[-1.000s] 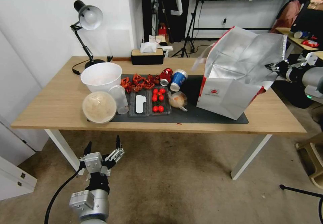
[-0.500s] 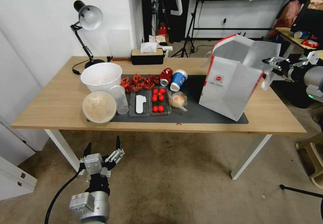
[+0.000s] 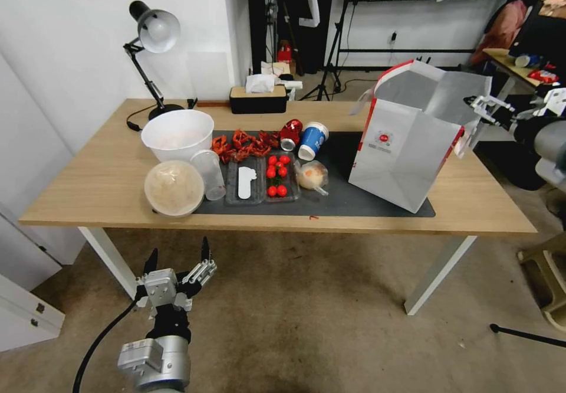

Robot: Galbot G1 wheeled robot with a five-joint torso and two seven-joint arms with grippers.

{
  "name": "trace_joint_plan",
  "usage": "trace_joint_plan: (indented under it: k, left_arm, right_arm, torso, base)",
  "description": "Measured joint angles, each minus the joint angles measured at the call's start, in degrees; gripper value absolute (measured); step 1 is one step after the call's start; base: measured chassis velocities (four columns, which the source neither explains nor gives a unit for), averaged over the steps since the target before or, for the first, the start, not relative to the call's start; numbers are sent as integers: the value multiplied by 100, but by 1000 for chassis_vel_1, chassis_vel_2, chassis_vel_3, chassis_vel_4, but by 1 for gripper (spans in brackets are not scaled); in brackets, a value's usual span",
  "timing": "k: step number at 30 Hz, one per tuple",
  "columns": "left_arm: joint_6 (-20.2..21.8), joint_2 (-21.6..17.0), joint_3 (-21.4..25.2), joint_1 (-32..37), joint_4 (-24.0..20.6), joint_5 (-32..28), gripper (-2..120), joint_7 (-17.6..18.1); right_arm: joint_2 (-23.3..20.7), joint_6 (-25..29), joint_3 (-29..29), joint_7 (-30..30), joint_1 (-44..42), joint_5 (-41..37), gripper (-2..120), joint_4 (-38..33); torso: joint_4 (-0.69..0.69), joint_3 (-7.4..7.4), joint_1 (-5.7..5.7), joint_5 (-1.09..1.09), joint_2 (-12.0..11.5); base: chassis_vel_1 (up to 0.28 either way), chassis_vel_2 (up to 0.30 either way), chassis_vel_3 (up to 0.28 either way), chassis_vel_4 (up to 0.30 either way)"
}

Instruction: Pick up the food delivery bag from the floor and place it on the table.

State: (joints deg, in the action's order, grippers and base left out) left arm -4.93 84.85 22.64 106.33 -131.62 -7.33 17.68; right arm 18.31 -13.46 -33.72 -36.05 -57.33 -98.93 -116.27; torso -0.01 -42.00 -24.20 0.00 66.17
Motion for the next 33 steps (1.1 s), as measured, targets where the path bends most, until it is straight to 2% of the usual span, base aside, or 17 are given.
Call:
trace_joint_plan:
  k: [1, 2, 5, 14, 17, 19, 22, 23, 26, 27, 29, 30, 33]
  left_arm:
    - [2, 4, -3, -10, -11, -4, 100, 3]
    - [2, 4, -3, -10, -11, -4, 100, 3]
    - [8, 24, -24, -23, -30, -6, 100, 7]
    - [7, 25, -19, 3, -110, -20, 100, 19]
    - [6, 36, 1, 5, -145, -15, 100, 19]
    - [6, 37, 4, 5, -145, -14, 100, 20]
    - [10, 39, 98, -26, -153, 3, 100, 10]
    - [10, 39, 98, -26, -153, 3, 100, 10]
    - [21, 30, 134, -12, -193, 8, 100, -51]
    - [21, 30, 134, -12, -193, 8, 100, -51]
    - [21, 23, 140, 2, -194, 14, 100, -83]
    - [21, 23, 140, 2, -194, 14, 100, -83]
    - [27, 19, 137, 30, -196, 27, 100, -178]
  right_arm:
    - [-48, 143, -156, 298, -243, 413, 100, -113]
    - [-48, 143, -156, 298, -243, 413, 100, -113]
    - [-110, 495, -322, 829, -637, 1066, 100, -392]
    - [-145, 1234, -416, 1885, -1321, 2316, 100, -928]
    - [-152, 1640, -339, 2214, -1471, 2891, 100, -1174]
    - [-151, 1665, -332, 2221, -1480, 2920, 100, -1191]
    - [-23, 2032, -244, 2116, -1798, 3662, 100, -1618]
    - [-23, 2032, -244, 2116, -1798, 3662, 100, -1618]
    - [319, 2166, -300, 1689, -2357, 4358, 100, -1973]
    - [319, 2166, -300, 1689, -2357, 4358, 100, -1973]
    - [716, 2194, -371, 1404, -2884, 4970, 100, -2182]
    - [716, 2194, -371, 1404, -2884, 4970, 100, -2182]
    - [1454, 2337, -435, 1247, -3854, 5914, 100, -2323]
  torso:
    - [-1, 0, 0, 0, 0]
    - [-1, 0, 0, 0, 0]
    - [0, 0, 0, 0, 0]
    - [0, 0, 0, 0, 0]
    - [0, 0, 0, 0, 0]
    - [0, 0, 0, 0, 0]
    - [1, 0, 0, -1, 0]
    - [1, 0, 0, -1, 0]
    - [1, 0, 0, -1, 0]
    - [1, 0, 0, -1, 0]
    - [-1, 0, 0, 0, 1]
    - [-1, 0, 0, 0, 1]
    - [-2, 0, 1, 1, 1]
  base:
    - [0, 0, 0, 0]
    - [0, 0, 0, 0]
    - [0, 0, 0, 0]
    - [0, 0, 0, 0]
    - [0, 0, 0, 0]
    - [0, 0, 0, 0]
    - [0, 0, 0, 0]
    - [0, 0, 0, 0]
    - [0, 0, 0, 0]
    - [0, 0, 0, 0]
    - [0, 0, 0, 0]
    - [0, 0, 0, 0]
    - [0, 0, 0, 0]
